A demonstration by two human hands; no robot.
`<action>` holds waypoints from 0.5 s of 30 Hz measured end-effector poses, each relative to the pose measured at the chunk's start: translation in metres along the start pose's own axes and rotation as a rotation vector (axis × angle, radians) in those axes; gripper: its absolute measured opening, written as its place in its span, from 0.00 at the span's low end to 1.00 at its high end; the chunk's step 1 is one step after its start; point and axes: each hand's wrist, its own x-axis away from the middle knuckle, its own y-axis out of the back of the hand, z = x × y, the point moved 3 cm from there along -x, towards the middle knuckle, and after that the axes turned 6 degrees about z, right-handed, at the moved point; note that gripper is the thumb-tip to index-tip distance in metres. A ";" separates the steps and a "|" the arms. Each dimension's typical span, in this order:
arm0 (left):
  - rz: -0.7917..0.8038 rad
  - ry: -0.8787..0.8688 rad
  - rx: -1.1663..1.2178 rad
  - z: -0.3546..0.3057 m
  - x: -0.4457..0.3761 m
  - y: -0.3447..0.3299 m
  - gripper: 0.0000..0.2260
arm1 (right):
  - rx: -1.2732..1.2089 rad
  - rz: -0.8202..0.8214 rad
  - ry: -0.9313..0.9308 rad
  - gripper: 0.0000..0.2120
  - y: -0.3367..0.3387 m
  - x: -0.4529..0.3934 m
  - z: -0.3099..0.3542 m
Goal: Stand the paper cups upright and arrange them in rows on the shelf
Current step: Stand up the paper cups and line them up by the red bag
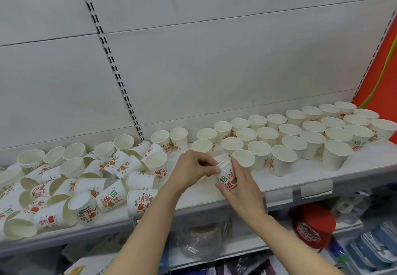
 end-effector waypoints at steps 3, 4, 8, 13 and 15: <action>-0.258 -0.036 0.059 0.004 0.005 0.010 0.02 | -0.057 0.026 0.014 0.41 0.004 0.006 -0.003; -0.321 -0.047 0.031 0.006 0.007 0.012 0.01 | -0.081 0.027 0.031 0.41 0.008 0.011 -0.006; -0.369 -0.143 -0.080 0.001 0.012 -0.001 0.01 | -0.127 -0.058 0.076 0.38 0.029 0.031 -0.031; -0.417 -0.222 -0.400 -0.005 0.013 -0.017 0.04 | -0.186 -0.263 -0.056 0.36 0.061 0.024 -0.065; -0.295 -0.226 -0.675 -0.005 0.012 -0.033 0.07 | -0.200 -0.277 -0.087 0.37 0.066 0.012 -0.069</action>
